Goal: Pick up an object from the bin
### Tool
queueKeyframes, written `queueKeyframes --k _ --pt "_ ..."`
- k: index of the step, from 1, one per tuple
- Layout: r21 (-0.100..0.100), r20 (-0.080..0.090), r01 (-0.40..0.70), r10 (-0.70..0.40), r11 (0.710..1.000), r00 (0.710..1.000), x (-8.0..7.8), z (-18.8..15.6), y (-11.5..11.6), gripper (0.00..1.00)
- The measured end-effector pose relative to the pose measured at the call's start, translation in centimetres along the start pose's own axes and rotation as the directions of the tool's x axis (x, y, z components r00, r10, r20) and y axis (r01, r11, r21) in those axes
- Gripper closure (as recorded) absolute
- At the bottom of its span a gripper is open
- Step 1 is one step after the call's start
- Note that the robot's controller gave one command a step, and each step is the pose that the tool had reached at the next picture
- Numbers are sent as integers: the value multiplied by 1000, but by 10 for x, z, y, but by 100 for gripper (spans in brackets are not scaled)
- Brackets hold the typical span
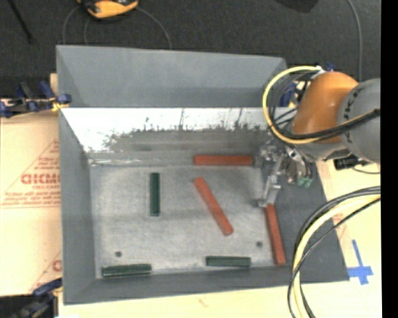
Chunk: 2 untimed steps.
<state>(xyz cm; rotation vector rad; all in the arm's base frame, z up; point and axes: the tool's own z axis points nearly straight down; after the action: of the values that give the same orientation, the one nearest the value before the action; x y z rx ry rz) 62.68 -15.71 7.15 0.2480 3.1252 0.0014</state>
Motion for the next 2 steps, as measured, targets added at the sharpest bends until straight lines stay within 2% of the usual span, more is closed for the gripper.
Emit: queueKeyframes --k 1,2 --pt "3 1 -122 122 993 993 -3 0 30 100" --pt "4 1 -121 121 993 993 -3 0 30 100"
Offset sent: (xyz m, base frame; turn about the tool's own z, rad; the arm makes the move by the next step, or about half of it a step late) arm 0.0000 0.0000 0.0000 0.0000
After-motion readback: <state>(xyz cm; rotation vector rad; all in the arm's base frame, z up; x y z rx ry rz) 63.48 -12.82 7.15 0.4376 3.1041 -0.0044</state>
